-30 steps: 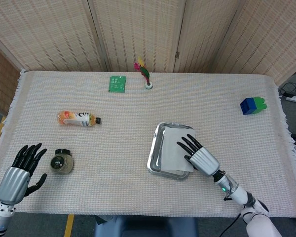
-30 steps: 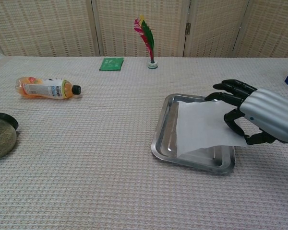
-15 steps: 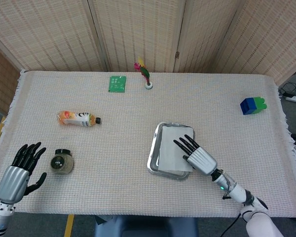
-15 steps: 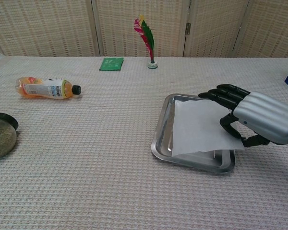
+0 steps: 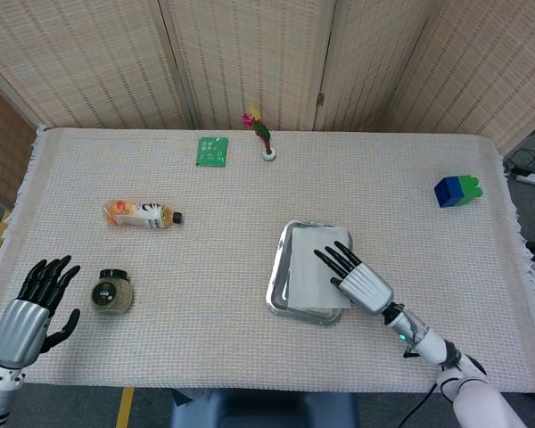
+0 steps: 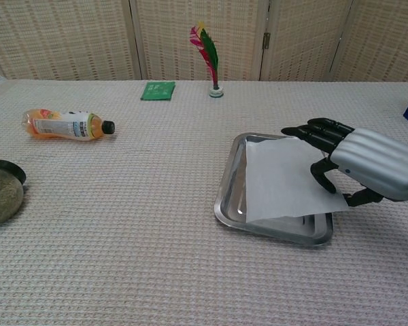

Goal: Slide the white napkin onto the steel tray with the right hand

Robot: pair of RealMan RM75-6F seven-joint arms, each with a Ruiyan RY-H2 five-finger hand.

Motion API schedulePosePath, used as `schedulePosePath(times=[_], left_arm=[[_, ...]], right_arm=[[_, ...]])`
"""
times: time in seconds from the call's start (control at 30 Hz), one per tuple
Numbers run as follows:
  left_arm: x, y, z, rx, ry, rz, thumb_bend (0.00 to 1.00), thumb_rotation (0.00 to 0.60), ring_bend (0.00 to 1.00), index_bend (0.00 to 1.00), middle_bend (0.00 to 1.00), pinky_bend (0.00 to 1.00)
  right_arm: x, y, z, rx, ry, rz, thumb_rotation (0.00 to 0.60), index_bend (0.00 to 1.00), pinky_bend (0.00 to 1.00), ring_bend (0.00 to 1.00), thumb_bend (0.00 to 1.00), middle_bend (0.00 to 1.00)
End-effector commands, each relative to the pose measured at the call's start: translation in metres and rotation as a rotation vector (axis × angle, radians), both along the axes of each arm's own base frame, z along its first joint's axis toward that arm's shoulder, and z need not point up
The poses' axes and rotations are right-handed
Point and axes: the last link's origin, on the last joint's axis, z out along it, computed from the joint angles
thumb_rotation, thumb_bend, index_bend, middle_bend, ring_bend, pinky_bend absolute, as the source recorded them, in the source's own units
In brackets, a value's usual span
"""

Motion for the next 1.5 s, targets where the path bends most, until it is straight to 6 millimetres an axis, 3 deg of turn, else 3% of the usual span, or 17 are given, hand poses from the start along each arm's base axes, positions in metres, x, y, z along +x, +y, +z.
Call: schedulePosePath(times=[0.03, 0.37, 0.5, 0.77, 1.27, 1.5], left_arm=[[0.0, -0.001, 0.0, -0.001, -0.001, -0.003, 0.52, 0.6, 0.0, 0.0, 0.0, 0.02], [0.001, -0.001, 0.002, 0.003, -0.004, -0.003, 0.52, 0.6, 0.0, 0.0, 0.0, 0.02], [0.0, 0.0, 0.001, 0.001, 0.0, -0.002, 0.52, 0.6, 0.0, 0.0, 0.0, 0.02], [-0.001, 0.0, 0.002, -0.001, -0.007, 0.017, 0.52, 0.6, 0.0, 0.0, 0.0, 0.02], [0.001, -0.004, 0.001, -0.018, 0.002, 0.056, 0.52, 0.6, 0.0, 0.0, 0.0, 0.02], [0.003, -0.007, 0.002, -0.016, -0.002, 0.048, 0.52, 0.6, 0.0, 0.0, 0.0, 0.02]], right_arm=[[0.002, -0.002, 0.001, 0.002, 0.018, 0.001, 0.6, 0.0, 0.0, 0.0, 0.39, 0.0], [0.012, 0.0, 0.004, 0.033, -0.012, -0.022, 0.6, 0.0, 0.0, 0.0, 0.34, 0.0], [0.018, 0.0, 0.004, 0.066, 0.06, -0.019, 0.6, 0.0, 0.0, 0.0, 0.3, 0.0], [0.032, 0.008, 0.022, 0.113, 0.203, -0.058, 0.6, 0.0, 0.0, 0.0, 0.28, 0.0], [0.079, -0.002, 0.048, 0.127, 0.459, -0.145, 0.6, 0.0, 0.0, 0.0, 0.28, 0.0], [0.1, 0.0, 0.053, 0.113, 0.344, -0.169, 0.6, 0.0, 0.0, 0.0, 0.28, 0.0]])
